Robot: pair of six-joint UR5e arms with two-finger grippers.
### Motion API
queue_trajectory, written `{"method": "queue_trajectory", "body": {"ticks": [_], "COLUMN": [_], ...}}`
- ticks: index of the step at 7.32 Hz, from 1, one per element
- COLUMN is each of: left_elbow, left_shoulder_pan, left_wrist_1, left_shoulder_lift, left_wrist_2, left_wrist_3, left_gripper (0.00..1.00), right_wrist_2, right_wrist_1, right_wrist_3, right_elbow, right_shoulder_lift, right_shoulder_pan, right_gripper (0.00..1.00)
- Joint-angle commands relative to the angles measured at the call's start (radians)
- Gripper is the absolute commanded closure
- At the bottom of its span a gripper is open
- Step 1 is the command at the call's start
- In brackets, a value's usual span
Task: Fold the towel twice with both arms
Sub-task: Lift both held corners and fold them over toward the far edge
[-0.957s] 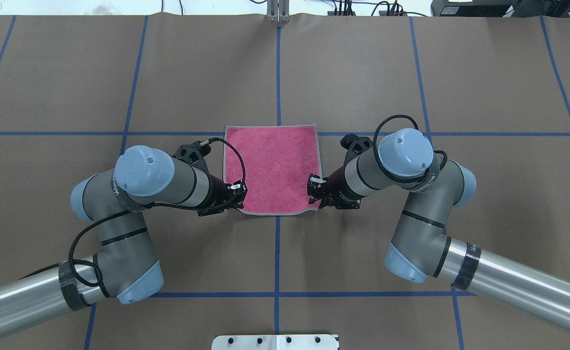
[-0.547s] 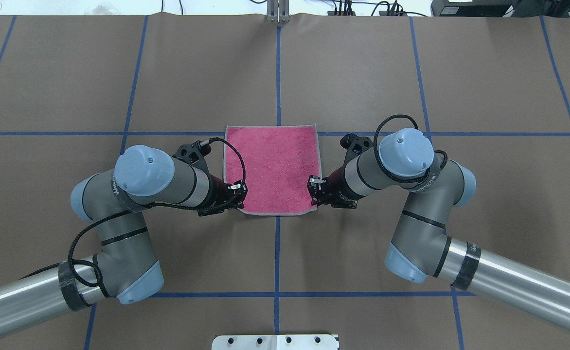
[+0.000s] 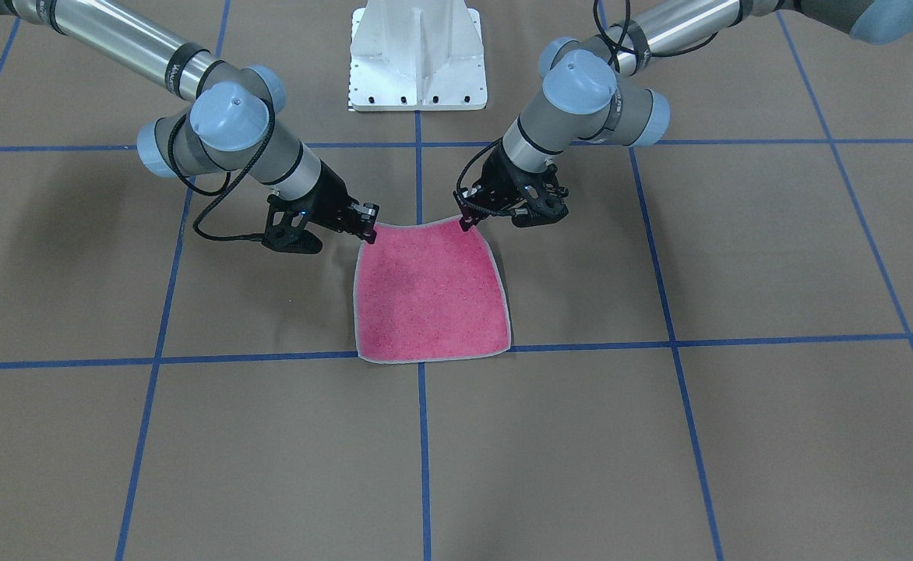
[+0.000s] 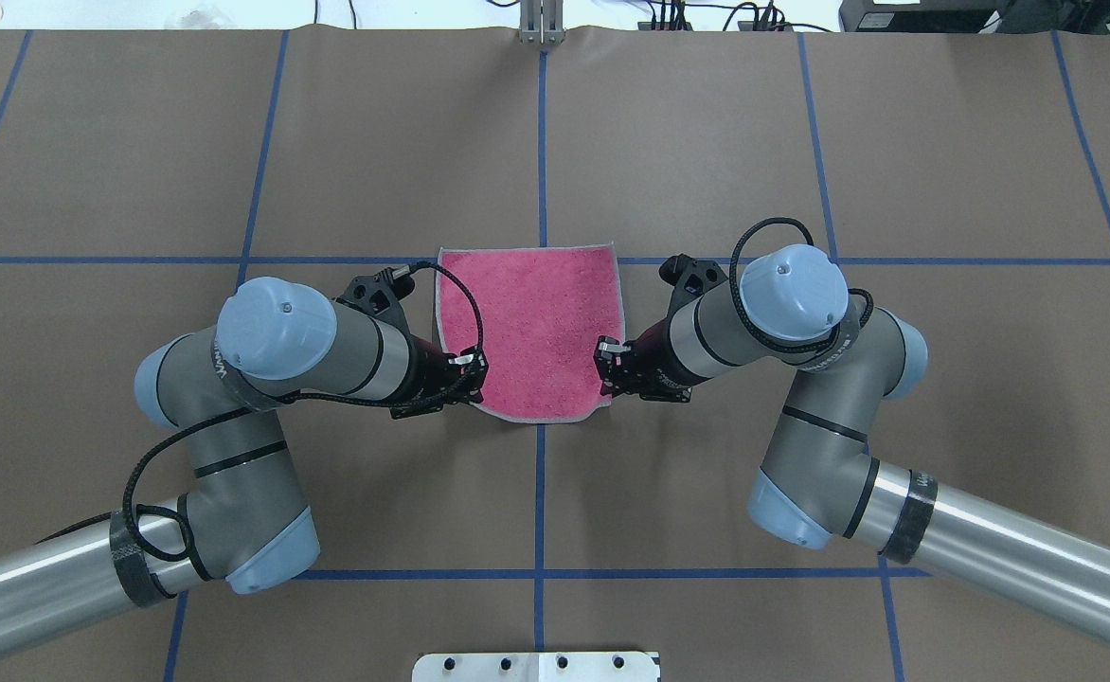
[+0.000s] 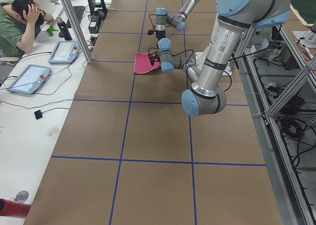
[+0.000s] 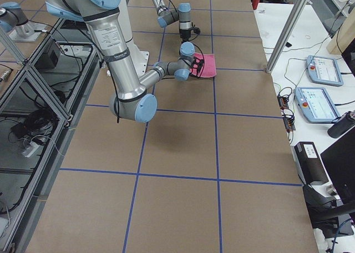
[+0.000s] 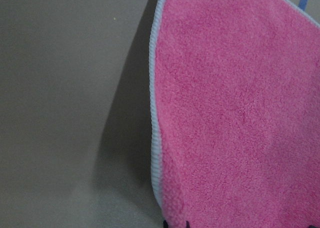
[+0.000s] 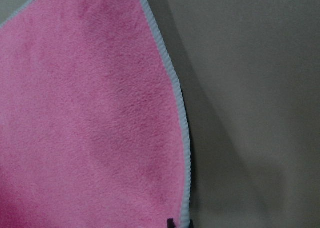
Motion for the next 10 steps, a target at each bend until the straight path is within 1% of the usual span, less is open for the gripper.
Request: {"method": "queue_trajectory", "body": {"ticks": [1,2,4,9,10], "left_elbow": [-0.022,-0.022,-0.017,-0.003,-0.002], "left_shoulder_pan": [-0.018,-0.036,-0.075,-0.098,-0.103], "left_wrist_1": [0.002,0.003,0.011,0.011,0.011], "left_shoulder_lift": [-0.001,-0.001,-0.025,-0.027,-0.027], "left_wrist_2": [0.000,0.000,0.000,0.001,0.001], "left_wrist_3": [0.000,0.000,-0.004,-0.010,-0.010], "left_gripper": [1.00,1.00,1.00,1.00,1.00], "right_wrist_2": [-0.003,-0.005,-0.006,-0.022,-0.048], "right_wrist_1": [0.028,0.055,0.057,0.059,0.057], "right_wrist_3": [0.007,0.010,0.019,0.024,0.025], "right_elbow": [0.007,0.006,0.006,-0.002,-0.005], "right_shoulder_lift": [-0.002,-0.004,-0.003,0.017,0.019], "right_shoulder_pan": [0.013,0.027,0.048,0.097,0.097], "right_gripper": [1.00,1.00,1.00,1.00,1.00]}}
